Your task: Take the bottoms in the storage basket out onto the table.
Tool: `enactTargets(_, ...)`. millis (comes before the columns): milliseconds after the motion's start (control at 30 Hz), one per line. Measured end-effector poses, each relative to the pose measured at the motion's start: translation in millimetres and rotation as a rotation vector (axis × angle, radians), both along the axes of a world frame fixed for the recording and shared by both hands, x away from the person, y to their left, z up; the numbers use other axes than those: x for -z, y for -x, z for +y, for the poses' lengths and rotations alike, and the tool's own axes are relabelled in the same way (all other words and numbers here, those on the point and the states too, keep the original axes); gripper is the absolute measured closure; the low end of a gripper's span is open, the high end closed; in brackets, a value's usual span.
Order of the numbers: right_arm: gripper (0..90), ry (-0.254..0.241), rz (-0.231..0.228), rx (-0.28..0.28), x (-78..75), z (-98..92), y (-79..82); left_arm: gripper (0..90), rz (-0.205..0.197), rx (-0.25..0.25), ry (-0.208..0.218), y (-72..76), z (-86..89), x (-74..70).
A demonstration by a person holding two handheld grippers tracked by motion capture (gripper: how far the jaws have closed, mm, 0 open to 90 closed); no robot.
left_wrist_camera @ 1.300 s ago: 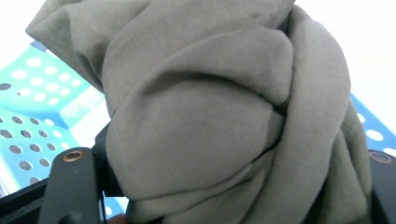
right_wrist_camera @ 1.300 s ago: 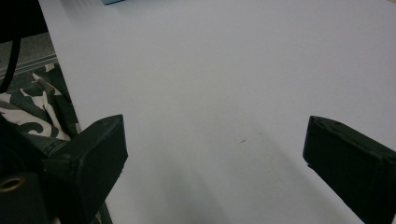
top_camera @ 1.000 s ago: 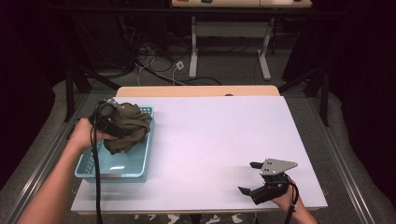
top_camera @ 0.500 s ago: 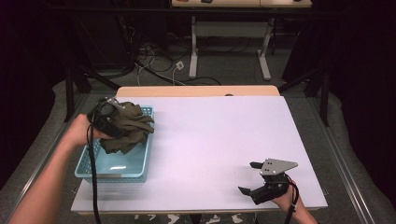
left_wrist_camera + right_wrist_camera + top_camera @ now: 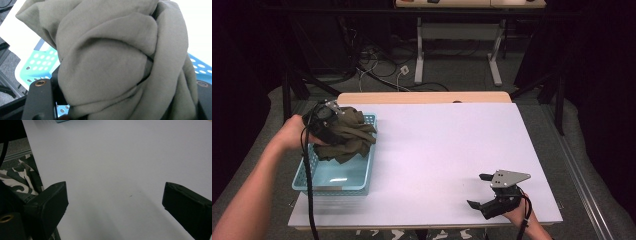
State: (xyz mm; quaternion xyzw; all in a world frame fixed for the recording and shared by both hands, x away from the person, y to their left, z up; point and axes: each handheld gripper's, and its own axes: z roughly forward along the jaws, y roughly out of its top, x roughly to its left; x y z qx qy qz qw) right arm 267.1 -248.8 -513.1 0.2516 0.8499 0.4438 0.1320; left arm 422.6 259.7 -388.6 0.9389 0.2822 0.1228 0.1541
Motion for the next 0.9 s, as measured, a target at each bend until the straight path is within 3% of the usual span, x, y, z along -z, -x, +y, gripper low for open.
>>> enactTargets(433,6.3,0.000,0.000,-0.002,0.2,0.1,-0.2,29.3,0.009,0.101,-0.060,-3.3,-4.5,-12.4)
enactTargets(900,6.3,0.000,-0.002,-0.002,0.2,-0.2,0.1,29.4,0.031,0.223,-0.158,-4.1,-17.4,-26.1)
